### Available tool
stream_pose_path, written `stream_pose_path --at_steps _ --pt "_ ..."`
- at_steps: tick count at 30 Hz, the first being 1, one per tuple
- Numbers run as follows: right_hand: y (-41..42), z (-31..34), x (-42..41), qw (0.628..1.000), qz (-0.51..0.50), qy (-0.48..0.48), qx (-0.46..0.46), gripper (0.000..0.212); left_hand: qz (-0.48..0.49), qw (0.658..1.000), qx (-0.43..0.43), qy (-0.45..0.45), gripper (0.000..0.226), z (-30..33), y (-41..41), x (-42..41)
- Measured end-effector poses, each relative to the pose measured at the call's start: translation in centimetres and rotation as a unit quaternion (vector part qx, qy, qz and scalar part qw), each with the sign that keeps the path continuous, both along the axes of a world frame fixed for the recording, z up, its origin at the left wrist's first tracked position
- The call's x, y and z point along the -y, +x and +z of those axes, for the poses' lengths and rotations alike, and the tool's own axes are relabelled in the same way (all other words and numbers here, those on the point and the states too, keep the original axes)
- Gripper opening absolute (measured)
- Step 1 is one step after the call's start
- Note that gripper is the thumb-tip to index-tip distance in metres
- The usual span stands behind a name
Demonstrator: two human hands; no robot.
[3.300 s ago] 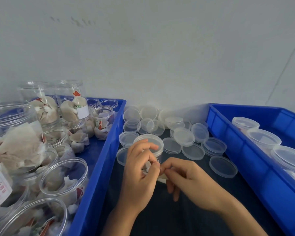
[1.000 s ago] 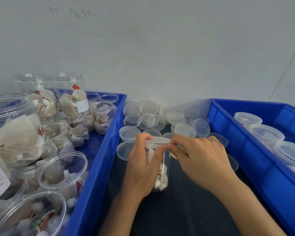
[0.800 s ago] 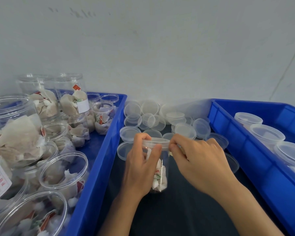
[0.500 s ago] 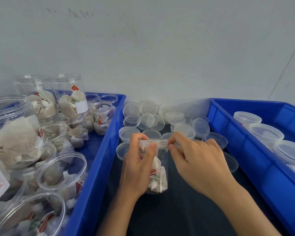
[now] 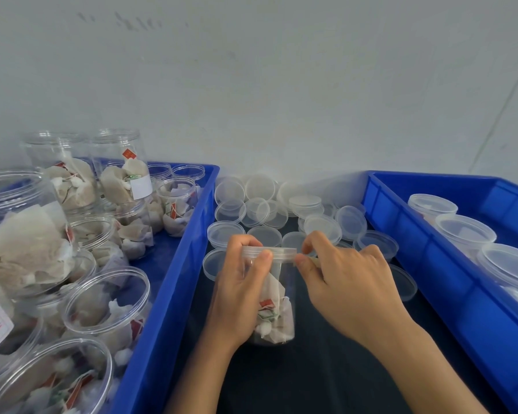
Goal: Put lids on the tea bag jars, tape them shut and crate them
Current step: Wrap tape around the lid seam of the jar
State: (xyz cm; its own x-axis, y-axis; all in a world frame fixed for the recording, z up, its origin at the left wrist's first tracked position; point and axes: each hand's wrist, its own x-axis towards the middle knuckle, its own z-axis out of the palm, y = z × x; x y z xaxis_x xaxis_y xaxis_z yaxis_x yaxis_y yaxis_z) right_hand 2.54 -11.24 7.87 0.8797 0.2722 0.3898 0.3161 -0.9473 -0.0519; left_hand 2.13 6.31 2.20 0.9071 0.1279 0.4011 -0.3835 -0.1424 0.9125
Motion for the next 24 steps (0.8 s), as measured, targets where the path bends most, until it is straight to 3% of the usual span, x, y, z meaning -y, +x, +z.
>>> stream_pose_path --at_steps 5,10,13,18,20,22,24 --pt "-0.1 0.1 0.1 0.998 0.022 0.017 -0.058 0.04 -0.055 0.998 -0.004 -0.03 0.033 0.0 0.1 -0.2" --pt "-0.1 0.6 1.0 0.982 0.064 0.045 -0.171 0.042 -0.104 0.989 -0.071 -0.072 0.055 -0.6 0.4 -0.3" --pt "-0.2 0.7 1.4 0.978 0.056 0.053 -0.193 0.04 -0.103 0.987 -0.097 -0.069 0.052 -1.0 0.5 0.0" --pt "-0.7 0.6 0.7 0.983 0.028 0.068 -0.169 0.039 0.017 0.998 -0.055 0.001 0.041 -1.0 0.4 0.0" --pt "-1.0 0.6 0.2 0.989 0.02 0.059 -0.134 0.038 0.025 0.998 -0.063 0.013 0.048 -0.9 0.1 0.1" --pt "-1.4 0.5 -0.6 0.995 0.021 0.047 -0.089 0.036 0.022 0.995 -0.097 -0.003 0.052 -0.8 -0.2 0.3" --pt "-1.9 0.2 -1.3 0.998 0.027 0.033 -0.052 0.034 0.019 0.991 -0.126 -0.039 0.041 -0.7 -0.2 0.6"
